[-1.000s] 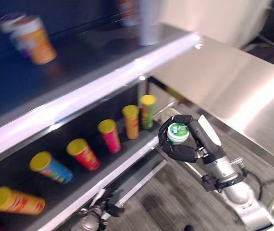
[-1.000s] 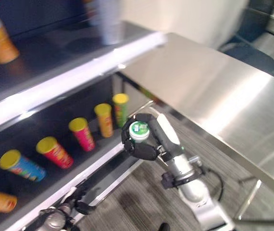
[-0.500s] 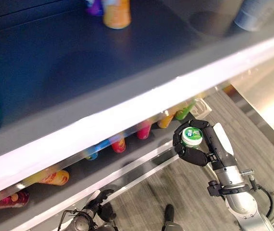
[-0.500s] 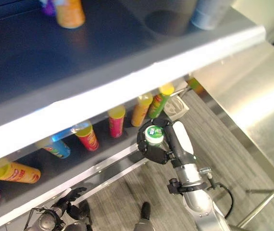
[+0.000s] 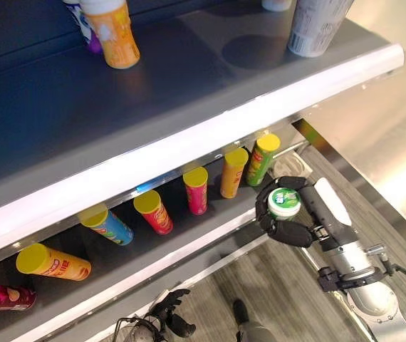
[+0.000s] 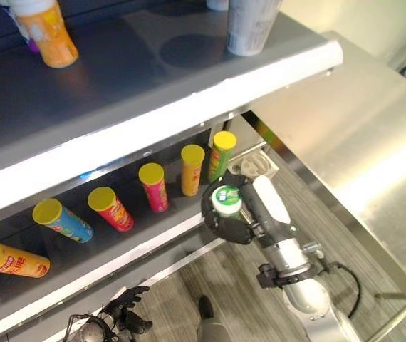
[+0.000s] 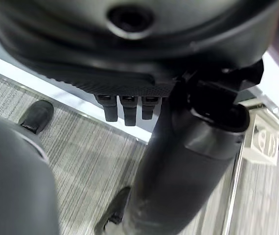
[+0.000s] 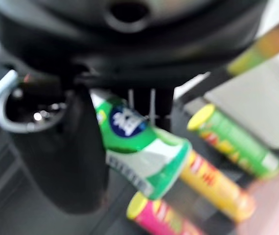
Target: Put the goods on the table back onto the shelves and tidy them up.
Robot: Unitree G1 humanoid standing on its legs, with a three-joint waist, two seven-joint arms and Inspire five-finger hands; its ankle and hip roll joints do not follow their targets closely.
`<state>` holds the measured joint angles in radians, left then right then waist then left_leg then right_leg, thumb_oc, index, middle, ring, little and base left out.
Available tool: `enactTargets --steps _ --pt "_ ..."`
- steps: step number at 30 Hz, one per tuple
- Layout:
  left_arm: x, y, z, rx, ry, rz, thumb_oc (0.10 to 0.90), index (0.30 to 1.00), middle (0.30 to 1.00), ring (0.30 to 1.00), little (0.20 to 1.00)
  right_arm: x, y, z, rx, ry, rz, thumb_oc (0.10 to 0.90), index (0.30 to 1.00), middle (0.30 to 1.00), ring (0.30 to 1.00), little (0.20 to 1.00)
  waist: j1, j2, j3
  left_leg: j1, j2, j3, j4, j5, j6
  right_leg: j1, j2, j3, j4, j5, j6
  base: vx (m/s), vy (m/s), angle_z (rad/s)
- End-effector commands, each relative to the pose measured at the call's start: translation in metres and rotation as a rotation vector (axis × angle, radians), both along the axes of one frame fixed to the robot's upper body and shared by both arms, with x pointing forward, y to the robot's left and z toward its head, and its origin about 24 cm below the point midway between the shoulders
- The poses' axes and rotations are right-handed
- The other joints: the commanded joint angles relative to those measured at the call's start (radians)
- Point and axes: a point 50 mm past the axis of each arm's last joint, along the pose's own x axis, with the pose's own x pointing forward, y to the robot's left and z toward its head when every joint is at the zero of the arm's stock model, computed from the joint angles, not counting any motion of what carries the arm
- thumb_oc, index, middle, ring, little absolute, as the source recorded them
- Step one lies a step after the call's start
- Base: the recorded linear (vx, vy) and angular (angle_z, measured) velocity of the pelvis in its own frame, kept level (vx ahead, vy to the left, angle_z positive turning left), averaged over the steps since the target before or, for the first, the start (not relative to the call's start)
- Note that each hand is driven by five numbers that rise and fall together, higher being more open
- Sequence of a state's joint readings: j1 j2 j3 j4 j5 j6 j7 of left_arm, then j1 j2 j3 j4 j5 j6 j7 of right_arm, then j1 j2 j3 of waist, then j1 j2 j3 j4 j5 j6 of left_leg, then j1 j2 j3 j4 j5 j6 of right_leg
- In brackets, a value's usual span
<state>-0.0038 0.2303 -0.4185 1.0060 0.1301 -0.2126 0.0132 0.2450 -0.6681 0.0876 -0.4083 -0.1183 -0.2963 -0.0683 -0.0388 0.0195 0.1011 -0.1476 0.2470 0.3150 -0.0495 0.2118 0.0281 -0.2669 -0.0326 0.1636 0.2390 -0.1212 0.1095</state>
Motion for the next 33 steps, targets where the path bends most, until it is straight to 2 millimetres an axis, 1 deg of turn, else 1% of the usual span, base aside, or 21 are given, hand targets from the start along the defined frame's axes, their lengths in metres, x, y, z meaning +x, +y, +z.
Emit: enactTargets --steps 1,3,4,5,7,8,9,10,12,14,15,17,20,21,22,27,28,29,30,31,33 --pt "0.013 0.032 0.01 0.075 -0.062 0.034 0.8 0.9 0.9 0.9 0.9 -0.021 0.019 0.059 0.142 -0.323 0.157 0.4 0.3 0.3 0.3 0.3 0.004 -0.073 -0.032 0.076 -0.03 -0.023 -0.038 -0.126 -0.15 0.128 0.043 0.027 -0.257 0.15 0.017 -0.06 -0.138 0.37" --pt "0.012 0.029 0.009 0.075 -0.061 0.016 0.8 0.9 0.9 0.9 0.9 -0.02 0.018 0.061 0.135 -0.331 0.153 0.4 0.3 0.3 0.3 0.3 0.002 -0.071 -0.027 0.062 -0.029 0.001 -0.036 -0.117 -0.149 0.121 0.037 0.004 -0.246 0.143 0.012 -0.06 -0.023 0.52" --pt "0.012 0.024 0.009 0.067 -0.064 -0.003 0.8 0.9 0.9 0.9 0.9 -0.019 0.017 0.061 0.121 -0.333 0.144 0.4 0.3 0.3 0.3 0.3 -0.014 -0.065 -0.031 0.086 -0.039 0.064 -0.02 -0.155 -0.144 0.122 0.023 -0.025 -0.231 0.132 0.016 -0.12 0.016 0.82" --pt "0.012 0.023 0.009 0.062 -0.066 -0.001 0.8 0.9 0.9 0.9 0.9 -0.019 0.016 0.061 0.117 -0.334 0.14 0.4 0.3 0.3 0.3 0.3 -0.021 -0.067 -0.023 0.083 -0.044 0.097 0.012 -0.157 -0.134 0.115 0.017 -0.039 -0.219 0.145 0.012 -0.13 0.055 0.85" --pt "0.012 0.023 0.009 0.056 -0.063 0.014 0.8 0.9 0.9 0.9 0.9 -0.018 0.015 0.062 0.117 -0.331 0.132 0.4 0.3 0.3 0.3 0.3 -0.036 -0.067 -0.017 0.091 -0.07 0.125 0.092 -0.227 -0.125 0.112 -0.002 -0.06 -0.204 0.149 0.01 -0.13 0.054 0.48" --pt "0.012 0.023 0.009 0.056 -0.063 0.014 0.8 0.9 0.9 0.9 0.9 -0.018 0.015 0.062 0.117 -0.331 0.132 0.4 0.3 0.3 0.3 0.3 -0.037 -0.067 -0.017 0.09 -0.069 0.124 0.094 -0.228 -0.125 0.112 -0.002 -0.061 -0.204 0.149 0.01 -0.16 0.081 0.48" --pt "0.013 0.025 0.009 0.056 -0.059 0.031 0.8 0.9 0.9 0.9 0.9 -0.018 0.013 0.061 0.125 -0.321 0.125 0.4 0.3 0.3 0.3 0.3 -0.051 -0.062 -0.017 0.108 -0.094 0.146 0.143 -0.269 -0.12 0.096 -0.015 -0.085 -0.195 0.159 0.005 -0.16 0.132 0.7" --pt "0.013 0.026 0.008 0.063 -0.052 0.028 0.8 0.9 0.9 0.9 0.9 -0.019 0.011 0.06 0.128 -0.312 0.117 0.4 0.3 0.3 0.3 0.3 -0.07 -0.045 -0.021 0.127 -0.123 0.136 0.173 -0.303 -0.115 0.088 -0.017 -0.114 -0.184 0.16 0.002 -0.17 0.194 0.82" --pt "0.01 0.022 0.005 0.078 -0.03 -0.011 0.8 0.9 0.9 0.9 0.9 -0.02 0.011 0.058 0.124 -0.312 0.097 0.4 0.3 0.3 0.3 0.3 -0.095 -0.023 -0.029 0.18 -0.15 0.159 0.099 -0.322 -0.095 0.074 -0.015 -0.138 -0.172 0.17 0.019 -0.06 0.183 0.86" --pt "0.012 0.02 0.006 0.083 -0.032 -0.029 0.8 0.9 0.9 0.9 0.9 -0.019 0.012 0.058 0.127 -0.314 0.097 0.4 0.3 0.3 0.3 0.3 -0.102 -0.017 -0.027 0.19 -0.161 0.157 0.056 -0.312 -0.088 0.062 -0.016 -0.143 -0.165 0.18 0.026 -0.1 0.194 0.53" --pt "0.019 0.018 0.008 0.1 -0.056 -0.072 0.8 0.9 0.9 0.9 0.9 -0.018 0.015 0.056 0.144 -0.316 0.094 0.4 0.3 0.3 0.3 0.3 -0.109 -0.014 -0.025 0.203 -0.184 0.16 -0.036 -0.283 -0.079 0.035 -0.023 -0.143 -0.163 0.206 0.046 -0.17 0.28 0.14" --pt "0.02 0.018 0.009 0.106 -0.06 -0.086 0.8 0.9 0.9 0.9 0.9 -0.017 0.016 0.056 0.159 -0.313 0.097 0.4 0.3 0.3 0.3 0.3 -0.108 -0.015 -0.024 0.2 -0.187 0.165 -0.038 -0.288 -0.077 0.028 -0.025 -0.138 -0.165 0.215 0.052 -0.1 0.172 -0.03" --pt "0.017 0.026 0.009 0.122 -0.055 -0.062 0.8 0.9 0.9 0.9 0.9 -0.017 0.019 0.055 0.178 -0.313 0.098 0.4 0.3 0.3 0.3 0.3 -0.094 -0.027 -0.02 0.199 -0.191 0.172 -0.038 -0.29 -0.073 0.031 -0.039 -0.126 -0.178 0.239 0.063 -0.05 0.099 -0.14" --pt "0.01 0.035 0.006 0.142 -0.035 -0.02 0.8 0.9 0.9 0.9 0.9 -0.017 0.019 0.058 0.159 -0.343 0.087 0.4 0.3 0.3 0.3 0.3 -0.08 -0.038 -0.02 0.2 -0.19 0.172 -0.038 -0.292 -0.071 0.038 -0.044 -0.118 -0.192 0.254 0.07 -0.02 0.036 -0.28" --pt "0.01 0.036 0.006 0.142 -0.035 -0.02 0.8 0.9 0.9 0.9 0.9 -0.018 0.019 0.058 0.16 -0.343 0.086 0.4 0.3 0.3 0.3 0.3 -0.079 -0.039 -0.02 0.201 -0.191 0.173 -0.038 -0.293 -0.071 0.039 -0.044 -0.117 -0.194 0.255 0.07 -0.03 0.054 -0.23" --pt "-0.007 0.051 0.001 0.176 0.016 0.041 0.8 0.9 0.9 0.9 0.9 -0.023 0.019 0.069 0.155 -0.4 0.104 0.4 0.3 0.3 0.3 0.3 -0.052 -0.072 -0.035 0.206 -0.184 0.179 -0.038 -0.295 -0.072 0.057 -0.044 -0.104 -0.235 0.281 0.08 0.0 0.0 -0.14" --pt "-0.013 0.055 -0.001 0.183 0.038 0.069 0.8 0.9 0.9 0.9 0.9 -0.025 0.02 0.071 0.199 -0.381 0.15 0.4 0.3 0.3 0.3 0.3 -0.042 -0.091 -0.043 0.21 -0.18 0.182 -0.038 -0.297 -0.073 0.065 -0.043 -0.104 -0.246 0.29 0.085 0.01 -0.024 -0.16" --pt "-0.013 0.055 -0.001 0.183 0.038 0.07 0.8 0.9 0.9 0.9 0.9 -0.025 0.02 0.071 0.199 -0.38 0.151 0.4 0.3 0.3 0.3 0.3 -0.042 -0.091 -0.043 0.211 -0.18 0.182 -0.038 -0.297 -0.073 0.065 -0.044 -0.104 -0.247 0.29 0.085 0.02 -0.048 -0.11" --pt "-0.018 0.061 -0.002 0.19 0.053 0.109 0.8 0.9 0.9 0.9 0.9 -0.026 0.02 0.071 0.233 -0.336 0.193 0.4 0.3 0.3 0.3 0.3 -0.035 -0.105 -0.05 0.215 -0.178 0.183 -0.038 -0.298 -0.074 0.072 -0.043 -0.107 -0.252 0.295 0.087 0.02 -0.023 -0.05" --pt "-0.018 0.061 -0.002 0.19 0.053 0.109 0.8 0.9 0.9 0.9 0.9 -0.026 0.02 0.071 0.234 -0.335 0.194 0.4 0.3 0.3 0.3 0.3 -0.035 -0.105 -0.05 0.216 -0.178 0.183 -0.038 -0.298 -0.074 0.072 -0.043 -0.106 -0.253 0.296 0.087 0.03 -0.037 -0.03" --pt "-0.025 0.065 -0.003 0.183 0.08 0.139 0.8 0.9 0.9 0.9 0.9 -0.028 0.014 0.071 0.249 -0.268 0.235 0.4 0.3 0.3 0.3 0.3 -0.032 -0.126 -0.059 0.224 -0.174 0.186 -0.038 -0.299 -0.078 0.083 -0.042 -0.109 -0.265 0.301 0.09 0.03 -0.026 -0.03"
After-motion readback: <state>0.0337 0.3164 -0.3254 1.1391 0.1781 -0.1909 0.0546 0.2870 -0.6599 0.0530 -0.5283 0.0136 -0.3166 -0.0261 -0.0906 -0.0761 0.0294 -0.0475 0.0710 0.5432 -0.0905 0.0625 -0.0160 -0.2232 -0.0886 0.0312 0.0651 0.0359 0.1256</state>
